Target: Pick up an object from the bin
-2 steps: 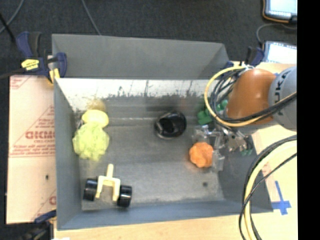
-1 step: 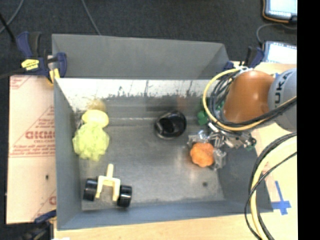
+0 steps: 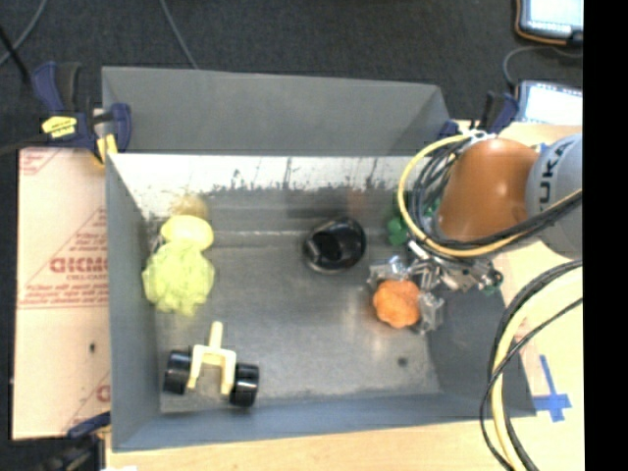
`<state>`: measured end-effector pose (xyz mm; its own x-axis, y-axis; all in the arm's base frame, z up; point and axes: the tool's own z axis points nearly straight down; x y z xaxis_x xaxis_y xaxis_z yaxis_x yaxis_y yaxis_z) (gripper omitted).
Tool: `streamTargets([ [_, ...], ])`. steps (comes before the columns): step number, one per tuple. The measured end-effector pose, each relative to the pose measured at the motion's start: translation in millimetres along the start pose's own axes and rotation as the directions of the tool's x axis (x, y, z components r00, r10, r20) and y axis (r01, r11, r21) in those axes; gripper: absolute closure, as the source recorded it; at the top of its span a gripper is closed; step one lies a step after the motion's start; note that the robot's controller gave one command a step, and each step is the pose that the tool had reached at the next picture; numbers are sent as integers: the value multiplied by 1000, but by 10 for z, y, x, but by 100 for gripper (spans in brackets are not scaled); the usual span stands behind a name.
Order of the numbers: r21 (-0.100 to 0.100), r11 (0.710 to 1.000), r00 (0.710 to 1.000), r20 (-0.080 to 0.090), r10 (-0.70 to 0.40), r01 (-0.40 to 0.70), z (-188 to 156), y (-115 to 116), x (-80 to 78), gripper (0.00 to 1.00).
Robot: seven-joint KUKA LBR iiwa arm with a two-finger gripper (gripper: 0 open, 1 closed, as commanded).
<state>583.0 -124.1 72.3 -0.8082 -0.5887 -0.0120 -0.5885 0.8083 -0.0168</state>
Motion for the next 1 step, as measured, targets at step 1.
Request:
streamTargets([
  [1,0,1000,1000,0,-1,1,0,1,0,100],
])
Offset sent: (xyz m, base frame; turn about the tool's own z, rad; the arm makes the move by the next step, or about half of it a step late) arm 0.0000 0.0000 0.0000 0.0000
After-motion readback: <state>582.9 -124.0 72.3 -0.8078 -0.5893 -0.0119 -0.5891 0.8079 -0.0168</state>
